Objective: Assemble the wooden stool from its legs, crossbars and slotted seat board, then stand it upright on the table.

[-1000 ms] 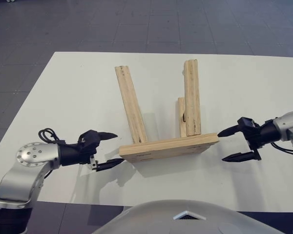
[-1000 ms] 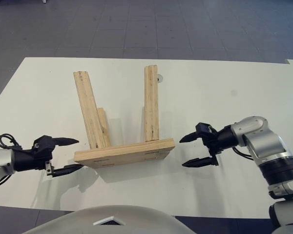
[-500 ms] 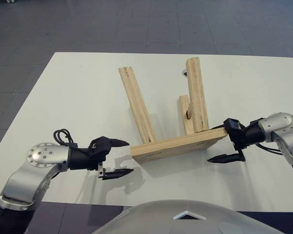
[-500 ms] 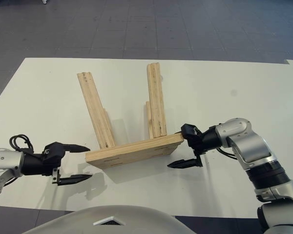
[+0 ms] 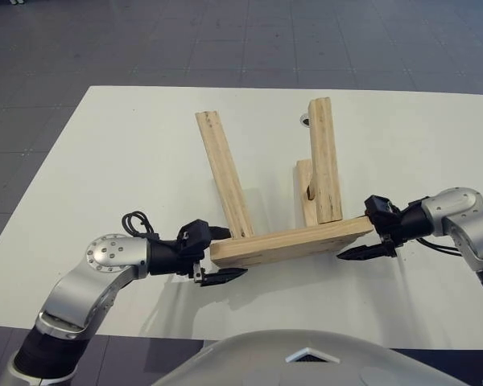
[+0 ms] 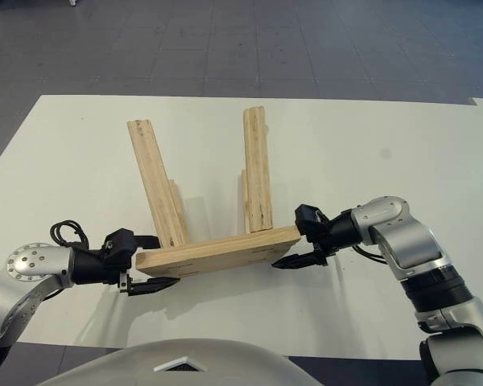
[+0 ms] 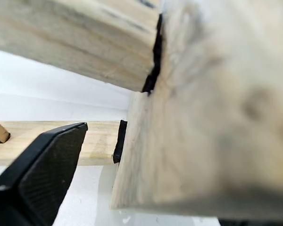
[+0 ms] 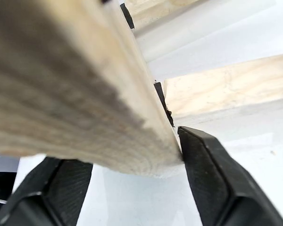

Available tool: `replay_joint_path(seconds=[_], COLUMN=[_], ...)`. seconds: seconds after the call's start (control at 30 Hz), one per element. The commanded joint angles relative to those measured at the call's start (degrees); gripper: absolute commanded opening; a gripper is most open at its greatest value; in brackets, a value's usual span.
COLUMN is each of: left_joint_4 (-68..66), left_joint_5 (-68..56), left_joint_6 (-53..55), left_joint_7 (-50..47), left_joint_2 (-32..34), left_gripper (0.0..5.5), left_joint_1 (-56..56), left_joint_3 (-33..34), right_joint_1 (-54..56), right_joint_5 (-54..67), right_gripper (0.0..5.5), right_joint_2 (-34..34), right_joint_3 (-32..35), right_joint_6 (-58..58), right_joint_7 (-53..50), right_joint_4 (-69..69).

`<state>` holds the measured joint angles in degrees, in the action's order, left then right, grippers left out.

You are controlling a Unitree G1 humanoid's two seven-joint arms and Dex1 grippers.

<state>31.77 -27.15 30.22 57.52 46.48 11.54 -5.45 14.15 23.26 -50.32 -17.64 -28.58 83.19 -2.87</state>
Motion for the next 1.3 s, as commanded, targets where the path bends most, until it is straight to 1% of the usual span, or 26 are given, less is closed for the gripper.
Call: replay_joint_path(seconds=[0.03,0.1,0.13,0.23,0.33,0.43,0.5,0.57,0.63,0.7,0.77,0.83,0.87,0.93,1.03,1.07,1.1,1.17,1.3], left_joint_4=[0.9,1.0,1.0,-0.9,-5.0,-5.2,-5.7,-8.6,-13.5,-20.1,-27.1,-30.3,-31.7,-36.3,-50.5,-53.8,-56.4,-59.9,-64.5], left_joint_5=[-4.7,-11.3,-16.0,-26.2,-34.2,-43.2,-50.5,-55.2,-56.0,-56.0,-59.0,-60.9,-60.4,-58.7,-57.2,-56.8,-56.7,-56.5,-55.2], left_joint_6=[5.2,9.8,12.4,18.4,23.6,28.9,31.9,33.8,34.9,36.8,40.0,42.9,44.1,45.1,47.7,49.3,51.4,54.4,58.3], left_joint_7=[3.4,5.6,6.3,8.1,8.0,6.3,3.3,-0.5,-3.6,-4.9,-6.1,-6.4,-7.5,-10.8,-18.7,-20.2,-20.4,-21.0,-21.9], left_joint_2=[3.2,4.7,5.4,7.9,8.9,9.1,8.9,8.5,7.5,6.4,5.8,5.6,4.7,1.8,-3.8,-4.7,-5.4,-6.5,-8.4], left_gripper=[3.32,2.93,2.73,2.25,1.86,1.57,1.43,1.42,1.42,1.42,1.42,1.42,1.42,1.42,1.42,1.42,1.42,1.42,1.42], left_joint_1=[-0.2,-2.5,-4.6,-11.3,-18.5,-20.9,-22.6,-25.8,-29.9,-33.8,-38.4,-40.8,-41.6,-43.9,-51.2,-52.9,-54.3,-55.9,-58.7], left_joint_3=[0.6,3.5,6.1,12.7,15.9,17.4,18.6,19.2,18.2,17.0,16.4,16.0,15.3,14.1,14.0,14.1,14.2,15.0,17.4], right_joint_1=[4.1,6.1,6.9,9.4,10.9,16.1,22.1,26.2,29.4,31.9,33.3,34.2,35.0,38.1,46.4,48.6,49.9,51.5,53.0], right_joint_5=[9.5,16.1,19.8,30.2,38.0,45.6,50.7,56.5,63.1,68.4,72.4,75.5,75.7,74.2,68.7,68.7,69.8,69.9,67.8], right_gripper=[2.26,2.22,2.21,2.11,1.93,1.78,1.74,1.74,1.74,1.74,1.74,1.74,1.74,1.74,1.74,1.74,1.74,1.74,1.74], right_joint_2=[-0.6,-0.1,-0.3,-3.0,-5.5,-3.3,-1.4,-1.7,-3.0,-3.9,-5.4,-6.8,-5.9,-1.6,7.7,9.3,10.0,12.0,13.9], right_joint_3=[4.3,7.1,8.5,12.1,15.0,18.3,19.5,17.9,14.3,10.5,6.2,2.1,1.0,0.9,3.8,2.7,0.6,-0.4,-0.1], right_joint_6=[-11.3,-19.8,-24.4,-37.5,-46.0,-55.5,-62.0,-63.9,-63.9,-63.9,-63.9,-63.9,-63.9,-63.9,-63.9,-63.9,-63.9,-63.9,-63.9], right_joint_7=[1.8,1.6,1.4,1.9,2.4,-1.4,-4.8,-7.6,-10.6,-13.3,-15.7,-17.9,-19.9,-24.5,-32.6,-33.8,-34.0,-34.5,-36.1], right_joint_4=[-5.3,-8.1,-9.6,-14.1,-16.1,-11.8,-4.3,2.2,7.4,11.6,14.1,15.1,16.3,22.7,41.2,46.5,50.3,57.1,63.0])
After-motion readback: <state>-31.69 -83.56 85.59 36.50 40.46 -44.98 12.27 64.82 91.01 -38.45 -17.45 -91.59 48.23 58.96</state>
